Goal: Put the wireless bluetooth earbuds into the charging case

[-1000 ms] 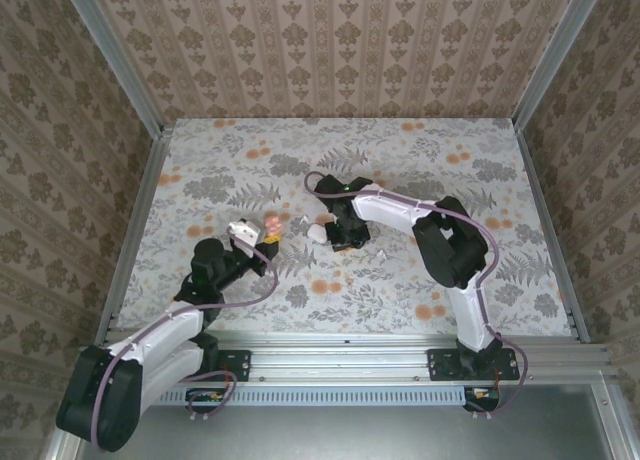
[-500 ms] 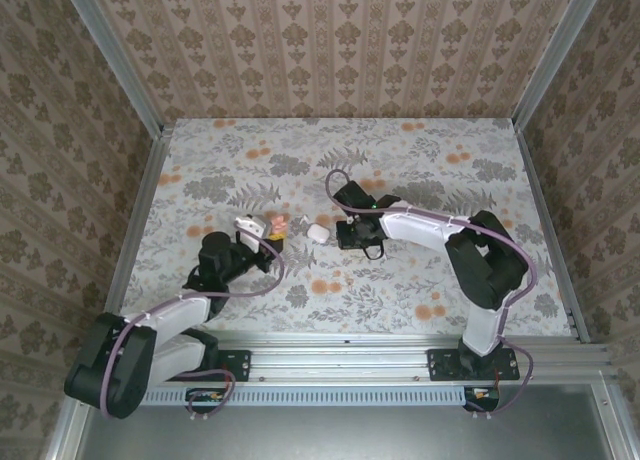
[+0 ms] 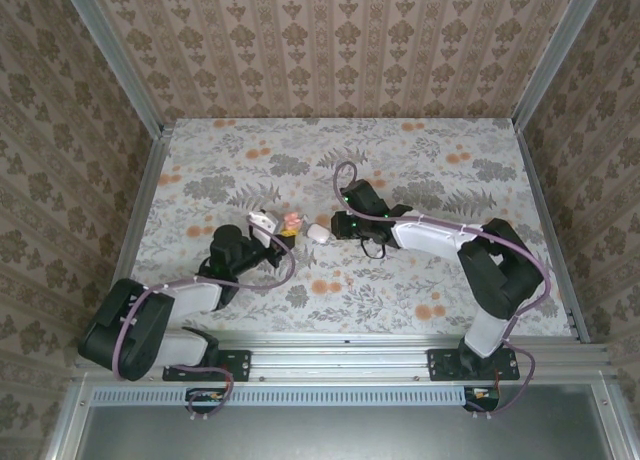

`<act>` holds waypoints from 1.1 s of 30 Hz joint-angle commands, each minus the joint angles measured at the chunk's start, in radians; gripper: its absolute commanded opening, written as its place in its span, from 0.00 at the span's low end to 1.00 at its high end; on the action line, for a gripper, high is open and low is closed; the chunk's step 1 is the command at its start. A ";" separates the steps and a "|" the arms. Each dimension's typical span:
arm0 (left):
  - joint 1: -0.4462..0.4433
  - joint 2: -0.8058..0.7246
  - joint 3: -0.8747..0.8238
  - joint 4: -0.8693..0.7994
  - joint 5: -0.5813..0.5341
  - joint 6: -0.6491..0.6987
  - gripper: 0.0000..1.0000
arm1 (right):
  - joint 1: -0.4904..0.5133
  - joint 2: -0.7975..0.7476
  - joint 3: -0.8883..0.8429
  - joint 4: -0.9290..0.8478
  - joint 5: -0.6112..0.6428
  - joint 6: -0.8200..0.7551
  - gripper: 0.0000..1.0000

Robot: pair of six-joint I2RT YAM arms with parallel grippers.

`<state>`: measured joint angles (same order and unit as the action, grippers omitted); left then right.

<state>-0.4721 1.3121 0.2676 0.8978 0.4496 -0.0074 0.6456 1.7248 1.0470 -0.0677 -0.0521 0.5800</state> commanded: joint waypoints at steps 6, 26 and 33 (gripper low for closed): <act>-0.008 0.036 0.055 0.052 0.044 0.023 0.13 | -0.001 -0.109 -0.093 0.307 -0.029 -0.021 0.18; -0.020 0.016 0.100 0.037 0.050 0.017 0.13 | 0.025 -0.130 -0.226 0.894 -0.197 0.064 0.17; -0.020 -0.017 0.108 0.017 0.054 0.021 0.13 | 0.056 -0.104 -0.193 0.921 -0.244 0.051 0.15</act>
<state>-0.4850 1.3197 0.3470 0.9085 0.4759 0.0036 0.6853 1.6005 0.8242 0.7902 -0.2504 0.6323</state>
